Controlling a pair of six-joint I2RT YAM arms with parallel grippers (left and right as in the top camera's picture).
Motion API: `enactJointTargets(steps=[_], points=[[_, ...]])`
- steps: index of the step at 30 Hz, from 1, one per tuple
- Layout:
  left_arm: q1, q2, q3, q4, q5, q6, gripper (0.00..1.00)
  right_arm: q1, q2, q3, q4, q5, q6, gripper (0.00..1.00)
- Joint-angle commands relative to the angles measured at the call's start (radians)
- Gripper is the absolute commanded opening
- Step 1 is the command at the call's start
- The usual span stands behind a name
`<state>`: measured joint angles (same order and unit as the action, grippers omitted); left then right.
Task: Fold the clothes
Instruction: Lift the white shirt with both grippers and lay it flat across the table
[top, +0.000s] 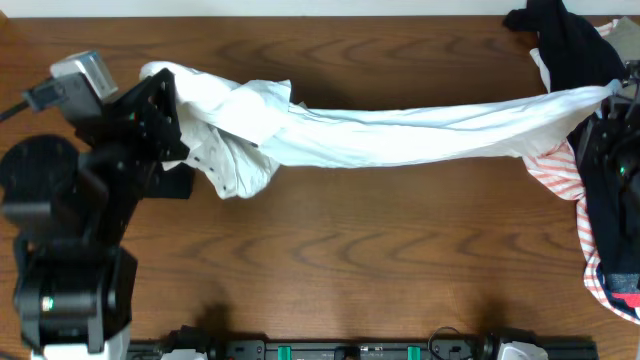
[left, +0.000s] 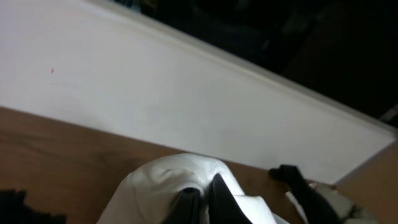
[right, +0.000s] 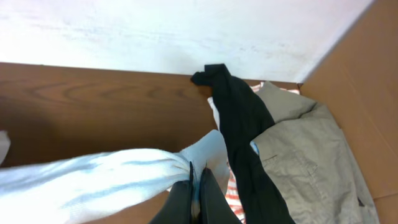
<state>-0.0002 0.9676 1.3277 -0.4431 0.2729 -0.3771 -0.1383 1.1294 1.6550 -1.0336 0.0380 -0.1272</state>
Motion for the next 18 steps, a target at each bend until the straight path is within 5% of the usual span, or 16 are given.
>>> enactJointTargets(steps=[1,7,14,18], points=[[0.006,0.136,0.008,-0.002,-0.034,0.03,0.06,-0.006,0.116,0.0,0.002,0.022,0.018,0.01],[0.006,0.438,0.008,0.097,-0.034,0.052,0.06,-0.005,0.378,0.0,0.069,0.021,0.017,0.01],[0.005,0.777,0.061,0.628,0.097,0.021,0.06,-0.005,0.654,0.014,0.473,-0.008,0.072,0.01],[0.006,0.827,0.247,0.704,0.102,-0.003,0.06,-0.006,0.657,0.13,0.588,-0.009,0.149,0.01]])
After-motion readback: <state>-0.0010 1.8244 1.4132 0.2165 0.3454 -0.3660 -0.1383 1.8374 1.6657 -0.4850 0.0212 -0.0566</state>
